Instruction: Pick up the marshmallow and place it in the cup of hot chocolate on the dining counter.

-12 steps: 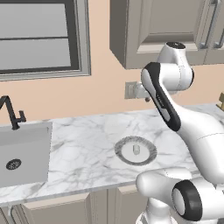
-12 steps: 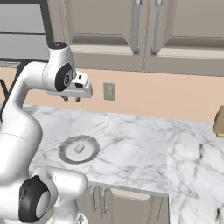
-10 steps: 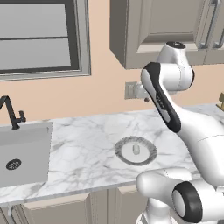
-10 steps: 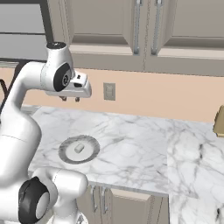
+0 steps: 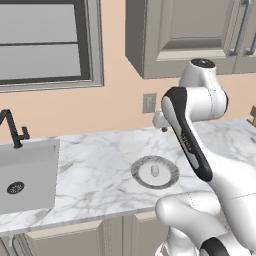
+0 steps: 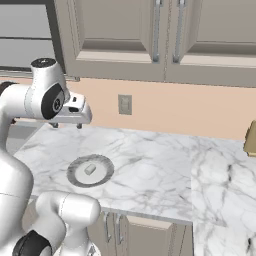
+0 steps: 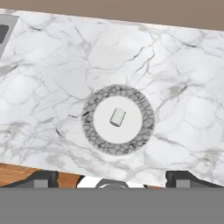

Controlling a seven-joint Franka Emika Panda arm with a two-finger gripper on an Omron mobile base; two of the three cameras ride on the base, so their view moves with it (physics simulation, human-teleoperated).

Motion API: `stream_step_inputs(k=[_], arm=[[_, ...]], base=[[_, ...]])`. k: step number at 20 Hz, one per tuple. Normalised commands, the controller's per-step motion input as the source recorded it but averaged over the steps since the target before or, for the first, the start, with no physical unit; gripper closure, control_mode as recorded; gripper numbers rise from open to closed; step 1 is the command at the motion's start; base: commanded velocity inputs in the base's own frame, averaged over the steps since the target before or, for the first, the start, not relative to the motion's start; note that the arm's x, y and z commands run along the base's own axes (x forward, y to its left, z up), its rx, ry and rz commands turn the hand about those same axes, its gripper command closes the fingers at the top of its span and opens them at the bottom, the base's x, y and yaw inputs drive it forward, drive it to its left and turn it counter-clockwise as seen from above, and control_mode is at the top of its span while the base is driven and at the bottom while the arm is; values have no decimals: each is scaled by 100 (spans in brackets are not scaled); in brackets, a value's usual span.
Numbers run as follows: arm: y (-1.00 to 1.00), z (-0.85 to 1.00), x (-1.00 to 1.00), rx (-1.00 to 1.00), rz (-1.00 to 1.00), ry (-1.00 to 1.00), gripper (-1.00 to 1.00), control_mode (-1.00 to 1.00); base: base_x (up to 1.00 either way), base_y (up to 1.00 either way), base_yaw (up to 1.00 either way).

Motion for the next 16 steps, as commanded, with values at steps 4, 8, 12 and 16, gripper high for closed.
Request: stream_step_inputs(k=[4, 8, 12, 16], arm=[[12, -41, -23, 0, -3, -3, -100, -100], [1, -45, 0, -1, 0, -2, -100, -100], [0, -48, 0, 0, 0, -10, -100, -100], [0, -56, 1, -1, 0, -1, -100, -100]], base=[[0, 0, 0], [0, 0, 0], [0, 0, 0], [0, 0, 0]])
